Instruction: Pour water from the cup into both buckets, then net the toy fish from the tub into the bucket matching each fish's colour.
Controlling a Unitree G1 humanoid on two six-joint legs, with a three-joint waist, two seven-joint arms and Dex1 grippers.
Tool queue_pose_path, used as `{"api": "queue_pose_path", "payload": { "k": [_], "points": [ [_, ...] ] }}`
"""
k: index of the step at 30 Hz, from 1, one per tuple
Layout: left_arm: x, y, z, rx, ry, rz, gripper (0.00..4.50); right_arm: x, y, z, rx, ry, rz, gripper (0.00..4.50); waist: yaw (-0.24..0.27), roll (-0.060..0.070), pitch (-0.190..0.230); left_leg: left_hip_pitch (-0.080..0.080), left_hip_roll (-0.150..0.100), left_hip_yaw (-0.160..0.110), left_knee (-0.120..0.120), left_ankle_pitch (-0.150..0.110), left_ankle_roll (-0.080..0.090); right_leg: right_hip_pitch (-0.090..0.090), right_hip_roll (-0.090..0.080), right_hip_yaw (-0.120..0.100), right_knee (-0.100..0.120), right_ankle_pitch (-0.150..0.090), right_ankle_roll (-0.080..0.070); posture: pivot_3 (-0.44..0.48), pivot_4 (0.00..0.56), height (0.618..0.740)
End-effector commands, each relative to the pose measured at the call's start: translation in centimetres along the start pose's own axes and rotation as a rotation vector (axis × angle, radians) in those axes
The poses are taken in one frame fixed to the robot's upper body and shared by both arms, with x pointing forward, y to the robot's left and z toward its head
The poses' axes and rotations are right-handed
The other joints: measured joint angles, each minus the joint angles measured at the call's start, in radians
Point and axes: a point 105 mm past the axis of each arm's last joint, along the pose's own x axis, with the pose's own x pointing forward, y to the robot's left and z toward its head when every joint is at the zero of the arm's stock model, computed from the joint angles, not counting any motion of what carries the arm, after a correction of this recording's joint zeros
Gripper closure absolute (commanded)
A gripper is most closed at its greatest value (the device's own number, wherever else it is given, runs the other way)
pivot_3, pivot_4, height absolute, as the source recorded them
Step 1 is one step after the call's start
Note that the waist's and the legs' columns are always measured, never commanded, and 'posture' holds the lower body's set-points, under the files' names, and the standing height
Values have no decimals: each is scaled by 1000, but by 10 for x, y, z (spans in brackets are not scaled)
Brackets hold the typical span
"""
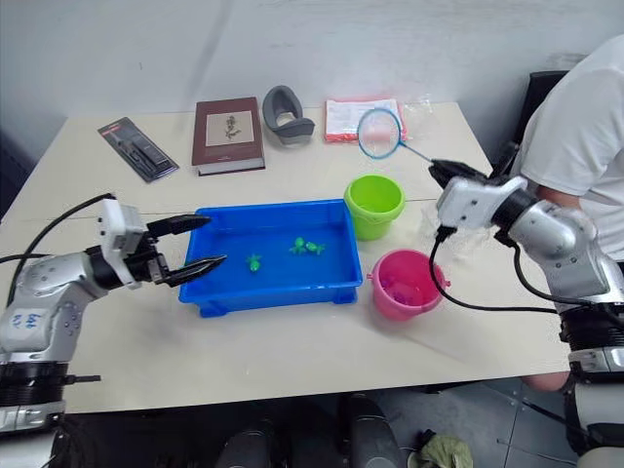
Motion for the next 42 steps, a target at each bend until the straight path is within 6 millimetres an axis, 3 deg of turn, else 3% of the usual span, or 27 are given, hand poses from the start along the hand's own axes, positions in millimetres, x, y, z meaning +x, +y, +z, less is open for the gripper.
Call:
{"api": "queue_pose_path", "payload": {
  "k": [1,4,7,9,16,26,34,42],
  "points": [
    [-18,6,12,32,-18,25,55,2,-11,41,306,-143,40,4500,7,0,0,0,0,0,0,0,0,0,0,0,0,0,0,0,150,740],
    [-27,10,10,22,-4,32,55,2,11,57,478,-141,201,4500,14,0,0,-1,0,-1,0,0,1,0,-1,-1,0,0,0,0,150,740],
    [-36,11,7,24,35,21,55,-14,74,77,766,0,582,4500,22,0,0,-1,-1,-3,0,-1,2,0,-2,-3,-1,0,-1,0,150,740],
    [-36,12,8,25,37,20,55,-19,92,90,887,43,688,4500,23,0,0,-2,-1,-3,0,-2,3,0,-3,-4,-2,0,-1,0,150,740],
    [-33,8,5,19,32,22,55,-10,109,74,939,271,703,4500,18,0,0,-2,-2,-2,0,-4,4,0,-4,-4,-2,0,-1,0,150,740],
    [-28,5,2,21,33,14,55,15,127,71,998,416,814,4500,11,0,0,-2,-1,-1,0,-4,4,0,-3,-4,-2,0,-1,0,150,740],
    [-24,3,0,25,35,3,55,31,122,67,1028,539,841,4500,11,0,0,-3,-1,-1,0,-4,4,-1,-4,-5,-2,0,-1,0,150,740],
    [-32,-2,-1,26,49,13,55,23,122,57,984,595,824,4500,9,0,0,-4,-1,-1,0,-5,4,-1,-4,-5,-2,0,-1,0,150,740]
  ]
}}
